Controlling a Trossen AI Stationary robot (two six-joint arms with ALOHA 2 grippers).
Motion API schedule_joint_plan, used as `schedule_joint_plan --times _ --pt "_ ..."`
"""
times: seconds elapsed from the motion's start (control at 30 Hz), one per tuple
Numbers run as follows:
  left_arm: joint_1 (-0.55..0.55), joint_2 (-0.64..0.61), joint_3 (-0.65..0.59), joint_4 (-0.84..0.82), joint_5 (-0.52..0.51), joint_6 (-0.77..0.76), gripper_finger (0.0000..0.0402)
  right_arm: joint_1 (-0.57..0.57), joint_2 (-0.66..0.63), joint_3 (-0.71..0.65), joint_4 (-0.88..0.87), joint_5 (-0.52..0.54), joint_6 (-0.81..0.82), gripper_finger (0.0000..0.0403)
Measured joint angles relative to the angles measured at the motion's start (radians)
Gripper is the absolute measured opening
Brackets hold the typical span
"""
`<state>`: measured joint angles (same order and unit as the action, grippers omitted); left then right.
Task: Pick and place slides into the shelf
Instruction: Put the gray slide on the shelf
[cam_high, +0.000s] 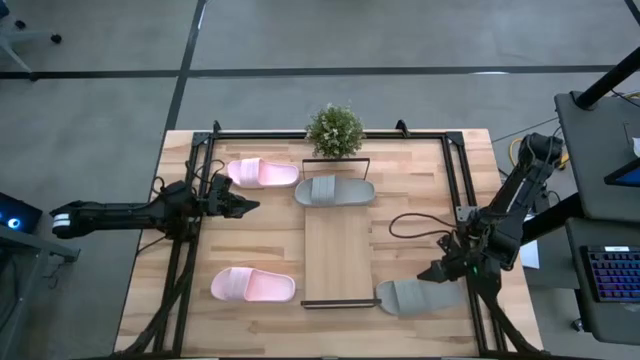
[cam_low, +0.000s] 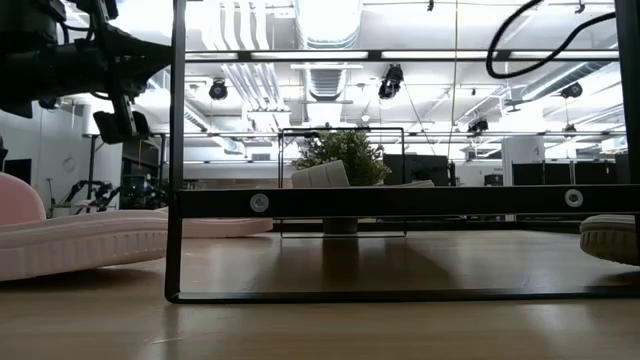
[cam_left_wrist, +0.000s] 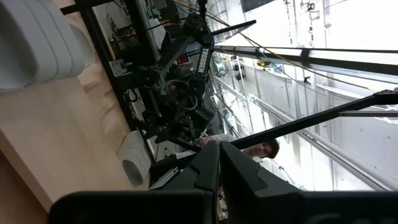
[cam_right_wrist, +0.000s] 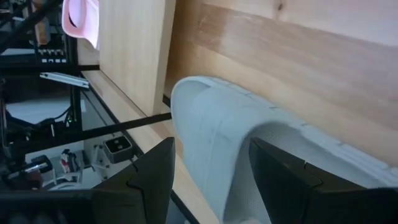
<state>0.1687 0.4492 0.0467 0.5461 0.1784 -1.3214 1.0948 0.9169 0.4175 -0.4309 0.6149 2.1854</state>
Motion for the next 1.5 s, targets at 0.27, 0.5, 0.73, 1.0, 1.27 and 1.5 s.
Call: schedule_joint_plan --times 0.27,0.5,0.73,1.0,1.27,1.5 --pt "0.0 0.0 -0.002 -0.001 0.0 0.001 0.0 0.031 0.1 0.04 0.024 0.016 0.034 0.0196" --pt "0.0 -0.001 -0.002 -0.001 0.0 0.002 0.0 0.043 0.159 0.072 0.028 0.016 0.062 0.0194" --pt "0.0 0.0 -0.002 -0.001 0.001 0.002 0.0 0.054 0.219 0.08 0.062 0.015 0.084 0.0194" --pt "0.0 0.0 -0.002 -0.001 0.001 0.002 0.0 0.053 0.296 0.079 0.153 0.015 0.085 0.0194" --pt "0.0 0.0 -0.002 -0.001 0.001 0.002 0.0 0.053 0.35 0.077 0.217 0.016 0.085 0.0194" --pt "0.0 0.0 -0.001 -0.001 0.001 0.026 0.0 0.052 0.39 0.08 0.27 0.048 0.085 0.0194"
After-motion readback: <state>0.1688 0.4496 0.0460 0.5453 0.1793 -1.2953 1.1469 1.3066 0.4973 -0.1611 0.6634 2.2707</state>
